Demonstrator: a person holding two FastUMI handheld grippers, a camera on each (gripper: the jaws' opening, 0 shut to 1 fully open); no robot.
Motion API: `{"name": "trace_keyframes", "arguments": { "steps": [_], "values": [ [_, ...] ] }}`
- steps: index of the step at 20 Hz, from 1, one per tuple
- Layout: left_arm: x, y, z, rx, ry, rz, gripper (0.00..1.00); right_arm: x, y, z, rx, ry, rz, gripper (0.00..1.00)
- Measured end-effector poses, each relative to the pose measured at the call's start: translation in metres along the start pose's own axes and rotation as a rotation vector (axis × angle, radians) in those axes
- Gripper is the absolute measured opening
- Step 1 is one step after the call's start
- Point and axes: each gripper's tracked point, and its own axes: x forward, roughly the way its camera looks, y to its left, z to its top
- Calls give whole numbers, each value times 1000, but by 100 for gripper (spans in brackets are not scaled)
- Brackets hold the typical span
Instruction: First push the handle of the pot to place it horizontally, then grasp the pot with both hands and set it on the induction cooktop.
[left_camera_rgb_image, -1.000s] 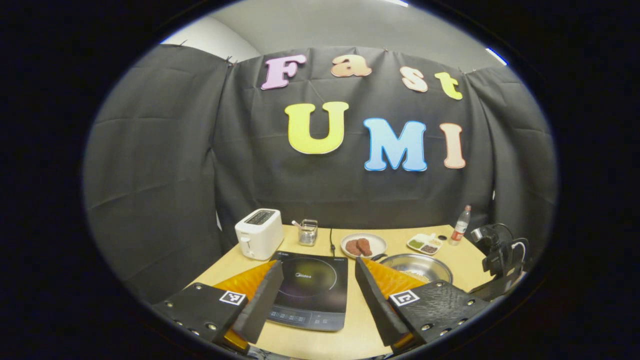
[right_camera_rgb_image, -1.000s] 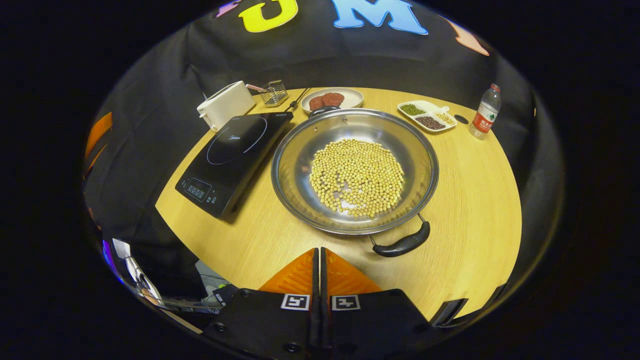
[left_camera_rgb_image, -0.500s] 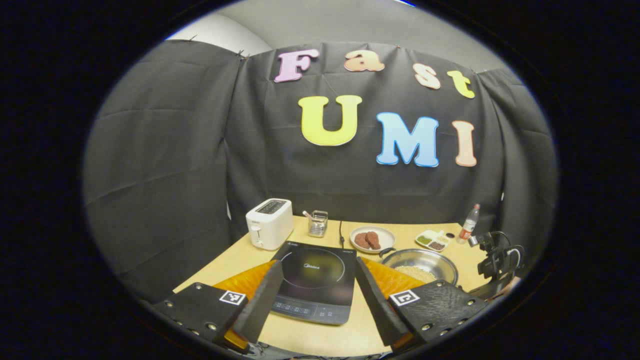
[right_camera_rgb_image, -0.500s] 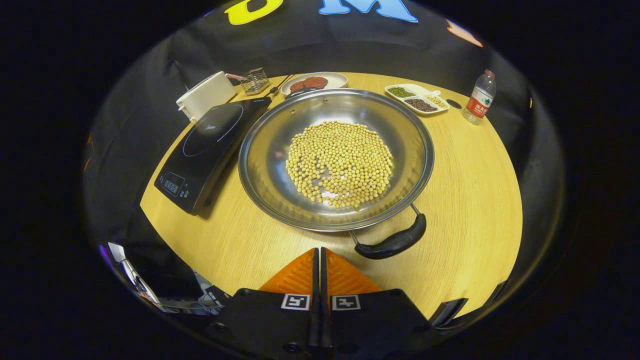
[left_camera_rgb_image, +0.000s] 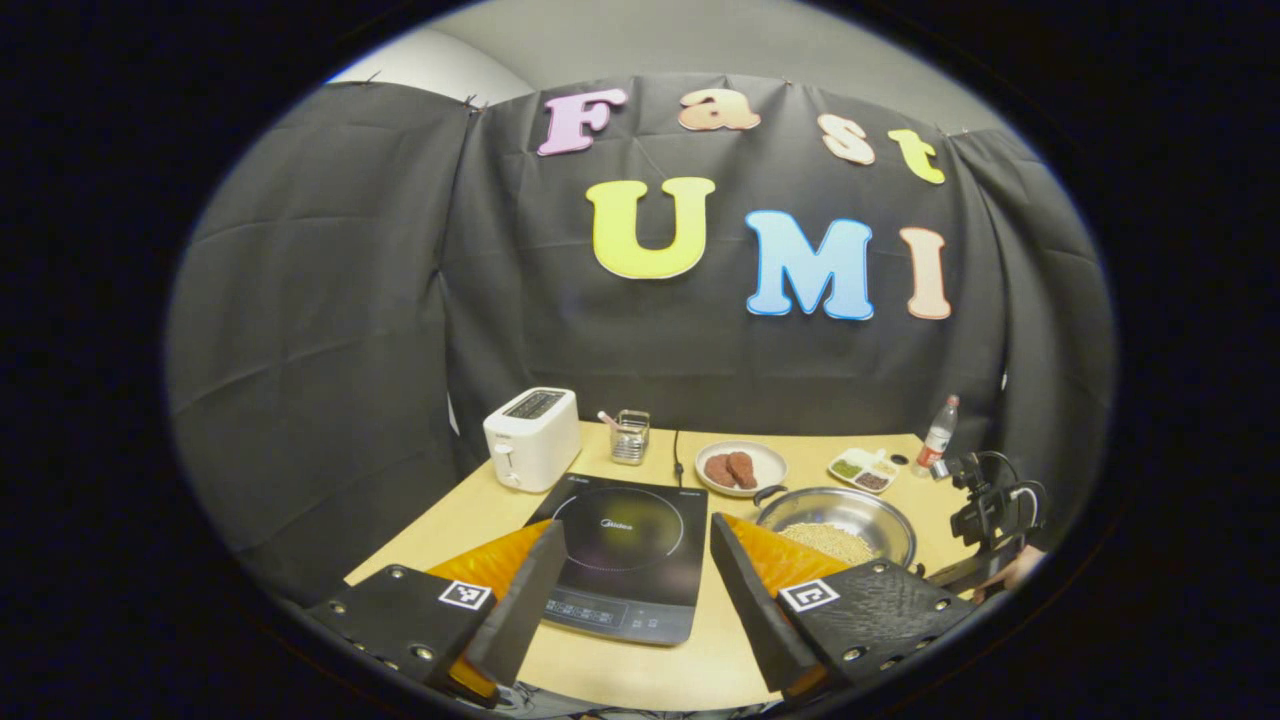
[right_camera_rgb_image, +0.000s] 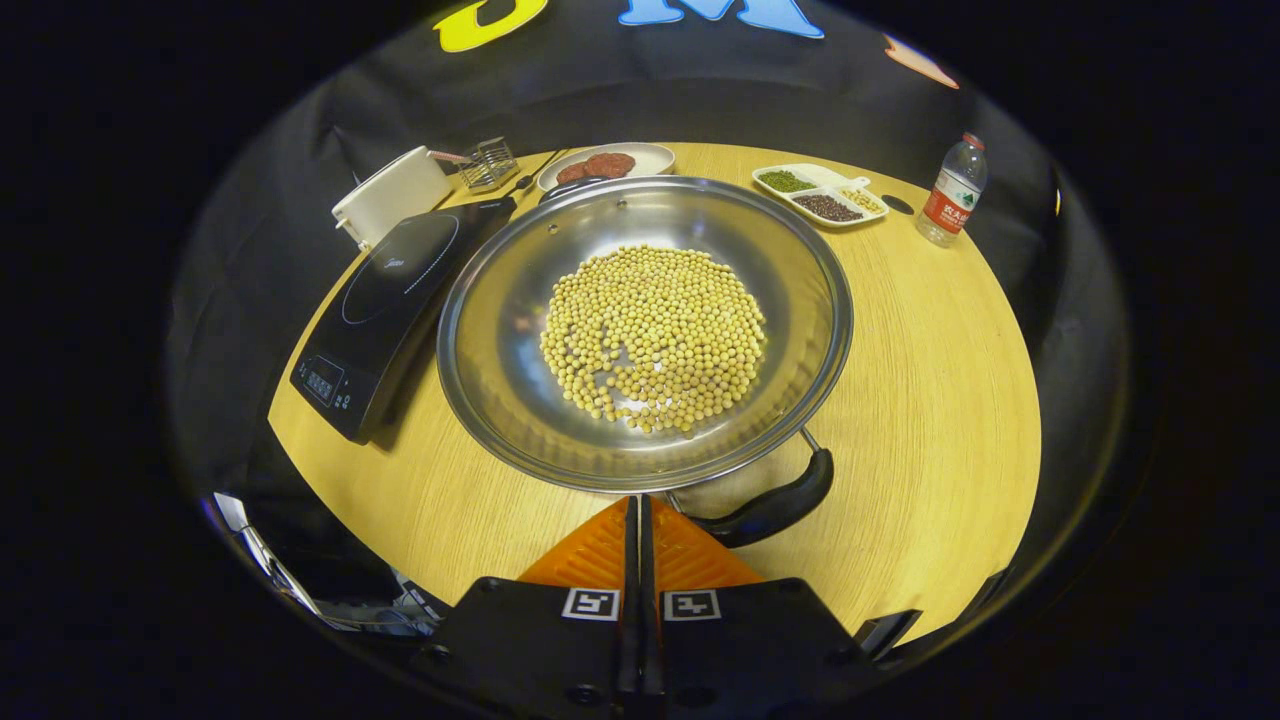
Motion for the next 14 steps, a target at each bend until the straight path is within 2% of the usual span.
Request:
{"name": "trace_keyframes", "arguments": {
  "steps": [1, 2, 6, 13, 14],
  "values": [
    [1, -3, 2, 6, -1, -3, 86, 0, -3, -1, -8, 2, -8, 2],
    [1, -5, 3, 13, -1, -6, 88, 2, -7, -2, -14, 4, -16, 2],
    [2, -10, 3, 30, -2, -9, 86, 1, -25, 0, -22, 2, -41, 2],
    [3, -22, 3, 27, 3, -17, 88, -4, -66, 10, 2, -21, -94, 2],
    [4, -24, 3, 25, 2, -18, 86, -4, -69, 10, -2, -23, -101, 2]
  ]
}}
